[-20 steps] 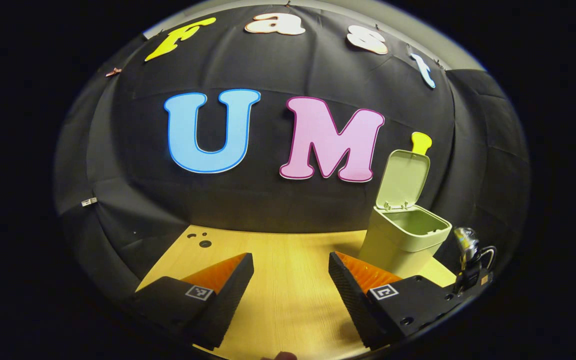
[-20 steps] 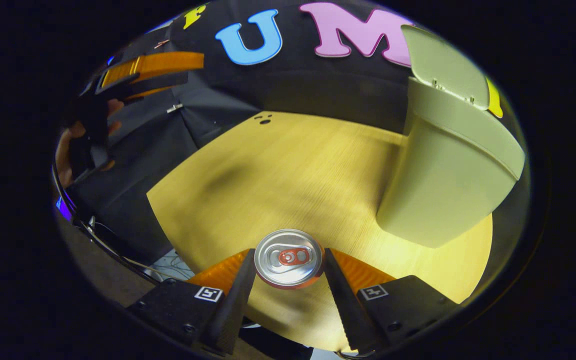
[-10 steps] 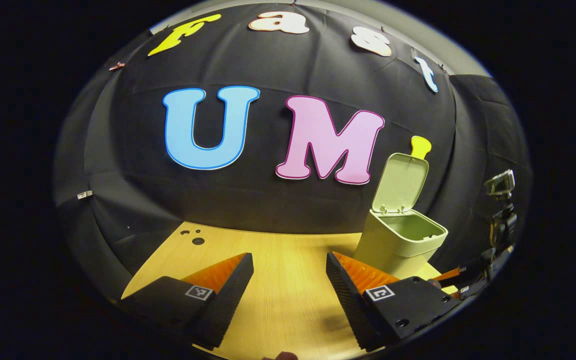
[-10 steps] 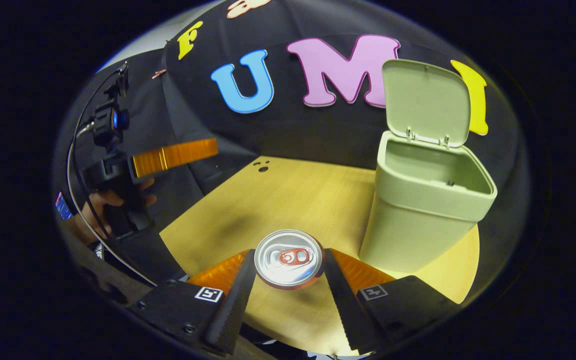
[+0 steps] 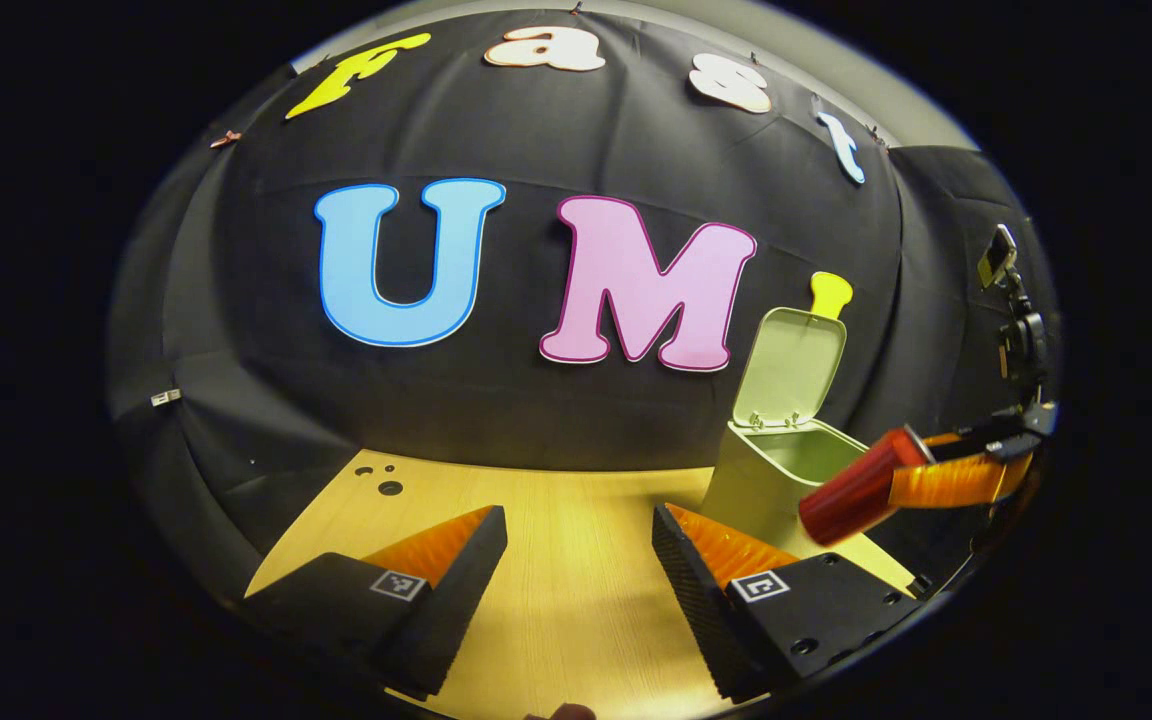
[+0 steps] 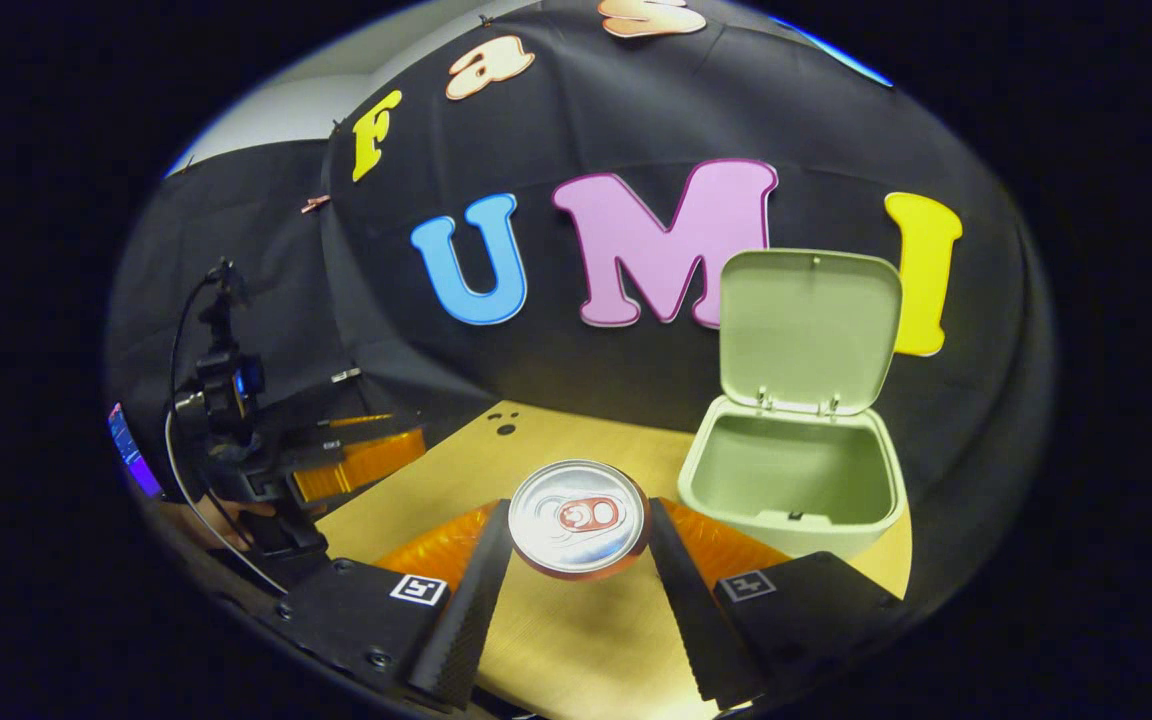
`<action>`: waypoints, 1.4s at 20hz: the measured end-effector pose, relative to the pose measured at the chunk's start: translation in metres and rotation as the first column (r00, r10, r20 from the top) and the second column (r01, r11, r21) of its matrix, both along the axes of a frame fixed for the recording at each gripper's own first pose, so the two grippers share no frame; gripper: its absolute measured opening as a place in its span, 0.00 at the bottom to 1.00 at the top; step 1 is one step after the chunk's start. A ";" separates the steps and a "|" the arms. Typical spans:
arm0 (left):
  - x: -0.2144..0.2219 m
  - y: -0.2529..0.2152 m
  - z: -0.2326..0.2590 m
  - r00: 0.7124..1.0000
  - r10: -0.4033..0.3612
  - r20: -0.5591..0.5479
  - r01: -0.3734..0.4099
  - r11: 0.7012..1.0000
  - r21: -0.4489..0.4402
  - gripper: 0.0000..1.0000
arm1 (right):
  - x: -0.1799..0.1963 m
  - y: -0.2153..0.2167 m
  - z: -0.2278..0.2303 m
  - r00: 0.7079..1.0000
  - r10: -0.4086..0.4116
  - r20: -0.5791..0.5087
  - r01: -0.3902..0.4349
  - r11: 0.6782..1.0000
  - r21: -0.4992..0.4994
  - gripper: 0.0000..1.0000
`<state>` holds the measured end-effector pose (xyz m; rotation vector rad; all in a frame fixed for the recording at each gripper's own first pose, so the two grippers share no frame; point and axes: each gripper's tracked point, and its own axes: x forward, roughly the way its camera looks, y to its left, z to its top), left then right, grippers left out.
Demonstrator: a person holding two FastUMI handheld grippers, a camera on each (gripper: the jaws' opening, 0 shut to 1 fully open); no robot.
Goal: Press the lid of the desktop garbage bin to open it, pick up the crumpled paper on the desktop and throw it into the bin, then pick up the pop can on the desktop and drop it into the bin, and finally close the garbage bin lid.
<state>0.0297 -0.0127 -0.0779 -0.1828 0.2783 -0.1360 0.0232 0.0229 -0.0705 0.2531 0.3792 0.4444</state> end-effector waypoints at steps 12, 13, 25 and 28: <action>-0.006 0.005 0.000 1.000 0.020 -0.007 -0.020 1.000 0.002 0.95 | 0.075 -0.074 -0.008 0.987 -0.159 0.016 0.160 0.985 -0.067 0.83; -0.006 0.005 0.001 1.000 0.018 -0.007 -0.018 1.000 0.001 0.95 | 0.080 -0.077 -0.015 0.986 -0.167 -0.004 0.166 0.983 -0.077 0.83; -0.004 0.009 -0.005 0.999 0.030 -0.020 -0.030 1.000 0.002 0.95 | 0.110 -0.077 -0.084 0.963 -0.188 -0.192 0.173 0.981 -0.093 0.83; -0.004 0.012 -0.007 0.999 0.034 -0.027 -0.034 0.999 0.000 0.95 | 0.113 -0.082 -0.100 0.954 -0.199 -0.224 0.183 0.979 -0.091 0.83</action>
